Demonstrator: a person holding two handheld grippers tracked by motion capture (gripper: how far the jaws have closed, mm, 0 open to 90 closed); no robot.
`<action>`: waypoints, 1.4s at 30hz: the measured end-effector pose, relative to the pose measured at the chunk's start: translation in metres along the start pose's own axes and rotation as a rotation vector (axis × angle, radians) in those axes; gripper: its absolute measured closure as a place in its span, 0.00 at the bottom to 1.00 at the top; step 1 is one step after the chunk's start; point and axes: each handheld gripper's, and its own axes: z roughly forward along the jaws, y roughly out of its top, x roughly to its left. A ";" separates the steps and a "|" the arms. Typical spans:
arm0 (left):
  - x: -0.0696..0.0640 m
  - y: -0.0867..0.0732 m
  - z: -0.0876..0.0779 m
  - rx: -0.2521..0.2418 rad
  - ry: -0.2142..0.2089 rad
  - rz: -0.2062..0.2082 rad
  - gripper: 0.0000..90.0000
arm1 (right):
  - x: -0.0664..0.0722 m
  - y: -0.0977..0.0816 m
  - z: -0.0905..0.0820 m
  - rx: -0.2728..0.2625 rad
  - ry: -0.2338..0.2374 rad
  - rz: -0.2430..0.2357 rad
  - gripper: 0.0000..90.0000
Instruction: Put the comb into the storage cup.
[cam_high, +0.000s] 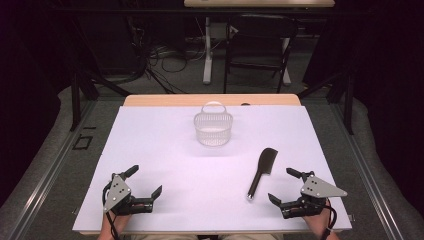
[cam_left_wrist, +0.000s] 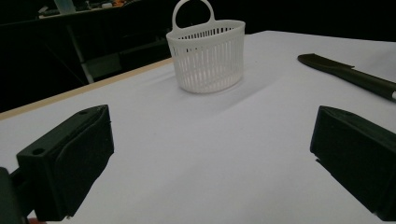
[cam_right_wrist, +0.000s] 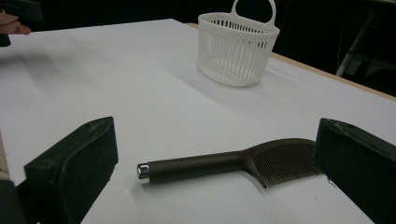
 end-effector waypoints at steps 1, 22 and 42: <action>0.000 0.000 0.000 -0.001 0.000 -0.001 0.00 | 0.000 0.000 0.001 0.003 0.002 -0.001 0.00; 0.000 -0.001 0.009 0.031 -0.012 0.010 0.00 | 0.006 0.005 0.023 0.091 0.057 -0.012 0.00; -0.001 -0.004 0.003 0.045 0.017 0.010 0.00 | 0.007 0.016 0.057 0.126 0.094 -0.026 0.00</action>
